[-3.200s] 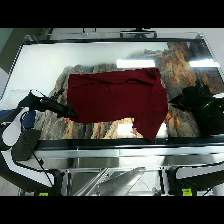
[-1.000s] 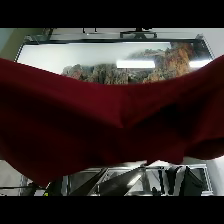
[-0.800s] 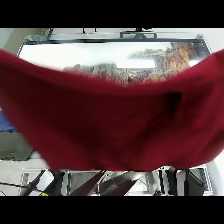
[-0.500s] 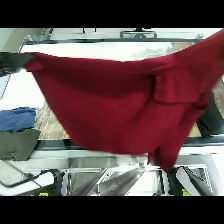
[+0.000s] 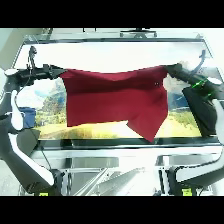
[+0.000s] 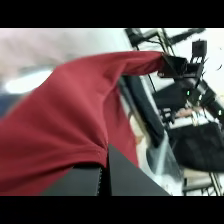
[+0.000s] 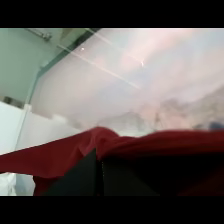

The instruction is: Fold the shirts.

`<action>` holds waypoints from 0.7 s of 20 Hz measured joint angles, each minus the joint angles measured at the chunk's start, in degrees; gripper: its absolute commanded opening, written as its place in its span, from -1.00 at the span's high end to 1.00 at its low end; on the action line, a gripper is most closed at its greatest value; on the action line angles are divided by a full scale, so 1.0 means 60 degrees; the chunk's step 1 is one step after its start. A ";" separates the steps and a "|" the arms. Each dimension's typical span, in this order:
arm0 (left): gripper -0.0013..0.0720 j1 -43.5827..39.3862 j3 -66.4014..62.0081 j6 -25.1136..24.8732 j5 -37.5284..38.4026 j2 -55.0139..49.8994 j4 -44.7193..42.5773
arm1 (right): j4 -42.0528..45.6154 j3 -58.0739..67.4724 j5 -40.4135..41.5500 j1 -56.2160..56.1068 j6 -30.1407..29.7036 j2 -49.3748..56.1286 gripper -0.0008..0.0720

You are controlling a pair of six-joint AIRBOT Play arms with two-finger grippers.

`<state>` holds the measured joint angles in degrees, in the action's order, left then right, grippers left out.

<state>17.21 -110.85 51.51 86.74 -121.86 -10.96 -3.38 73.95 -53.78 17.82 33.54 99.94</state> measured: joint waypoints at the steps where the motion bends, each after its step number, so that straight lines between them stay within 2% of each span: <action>1: 0.92 0.0051 -0.0401 0.0164 -0.0182 -0.0441 -0.0073 | -0.0270 0.0149 0.0058 -0.0007 -0.0138 0.0423 0.93; 5: 0.92 0.0317 -0.0980 0.0597 -0.1075 -0.1362 -0.0215 | -0.0878 0.1045 0.0324 0.0080 -0.0401 0.1734 0.93; 9: 0.92 0.0426 -0.0929 0.0659 -0.1661 -0.1610 -0.0361 | -0.1024 0.1876 0.0444 0.0197 -0.0415 0.2393 0.93; 14: 0.92 0.0379 -0.0918 0.0514 -0.1953 -0.1683 -0.1155 | -0.0171 0.2157 0.0532 0.0364 0.0095 0.2586 0.93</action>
<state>19.49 -116.36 54.59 75.02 -131.96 -17.89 -4.40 86.89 -50.59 20.01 34.11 115.46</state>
